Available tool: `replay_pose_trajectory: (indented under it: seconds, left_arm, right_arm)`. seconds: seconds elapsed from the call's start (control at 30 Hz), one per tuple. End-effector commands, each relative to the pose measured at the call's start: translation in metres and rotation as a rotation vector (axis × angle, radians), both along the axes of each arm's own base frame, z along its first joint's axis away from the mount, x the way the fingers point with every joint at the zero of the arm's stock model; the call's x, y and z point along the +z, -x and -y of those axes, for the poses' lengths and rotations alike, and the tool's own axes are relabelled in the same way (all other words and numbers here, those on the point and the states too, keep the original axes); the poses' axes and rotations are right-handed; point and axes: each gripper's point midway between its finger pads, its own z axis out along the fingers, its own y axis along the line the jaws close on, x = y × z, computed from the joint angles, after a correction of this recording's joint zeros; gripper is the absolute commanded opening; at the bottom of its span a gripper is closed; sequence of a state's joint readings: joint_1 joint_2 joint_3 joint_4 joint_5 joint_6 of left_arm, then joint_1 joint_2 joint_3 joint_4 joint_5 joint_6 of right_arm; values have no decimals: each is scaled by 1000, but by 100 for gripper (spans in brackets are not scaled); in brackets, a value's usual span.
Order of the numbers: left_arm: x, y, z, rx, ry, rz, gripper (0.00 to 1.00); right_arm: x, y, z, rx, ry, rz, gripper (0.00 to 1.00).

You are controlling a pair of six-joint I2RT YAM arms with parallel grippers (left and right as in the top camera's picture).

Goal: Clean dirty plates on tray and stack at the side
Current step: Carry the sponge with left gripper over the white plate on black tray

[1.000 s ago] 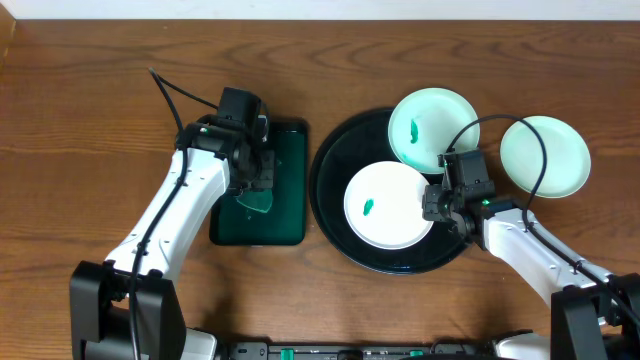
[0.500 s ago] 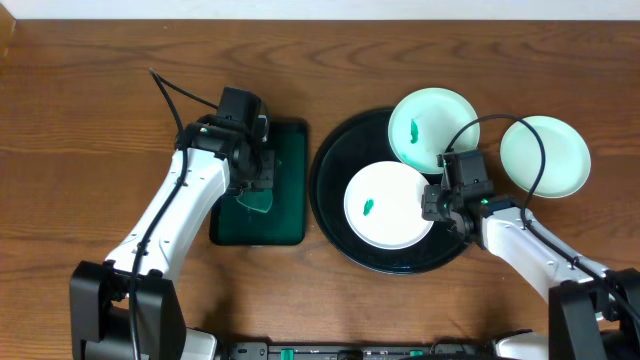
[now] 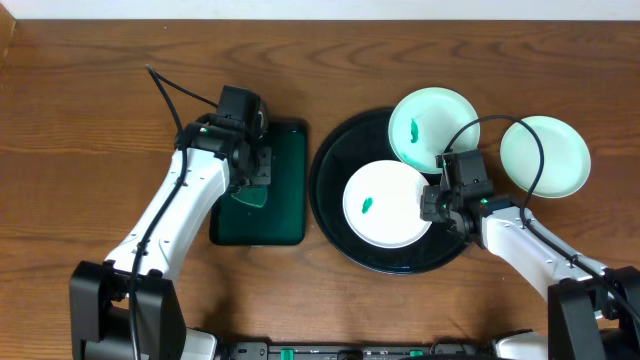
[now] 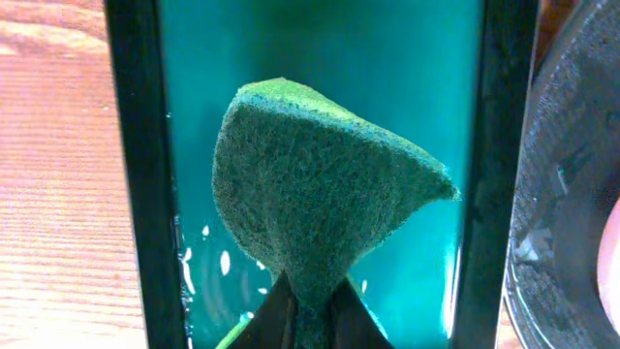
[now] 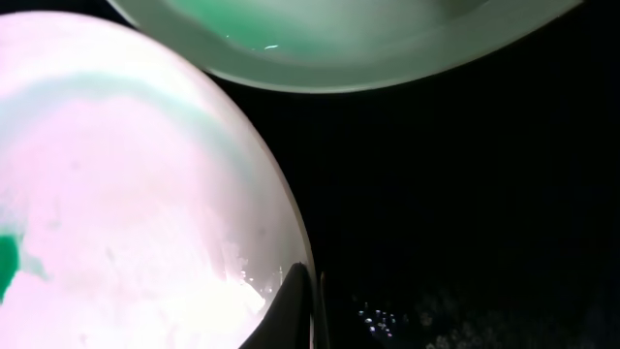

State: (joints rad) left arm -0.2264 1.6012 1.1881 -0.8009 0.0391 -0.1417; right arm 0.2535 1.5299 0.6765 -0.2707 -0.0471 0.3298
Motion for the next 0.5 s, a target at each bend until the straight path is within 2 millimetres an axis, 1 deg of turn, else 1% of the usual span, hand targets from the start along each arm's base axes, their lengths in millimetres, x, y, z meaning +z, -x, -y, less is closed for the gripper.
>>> replay_pose_trajectory:
  seconds: [0.0, 0.13, 0.27, 0.3, 0.37, 0.47]
  left_arm:
    - [26, -21, -4, 31, -27, 92, 7]
    - [49, -32, -9, 44, -53, 137, 7]
    - [79, -34, -8, 55, -45, 151, 7]
    - [88, -33, -3, 58, -14, 149, 7]
    - [89, -31, 12, 26, 64, 133, 7]
    - [89, -22, 41, -27, 186, 95, 7]
  right_arm:
    - [-3, 4, -6, 14, -23, -15, 1]
    - [-3, 4, -6, 14, -23, -15, 1]
    - [-2, 4, -8, 17, -30, -15, 1]
    - [-2, 4, -10, 22, -41, -16, 1]
    - [-2, 4, -11, 25, -47, -18, 1]
    - [-2, 5, -13, 30, -56, -20, 1]
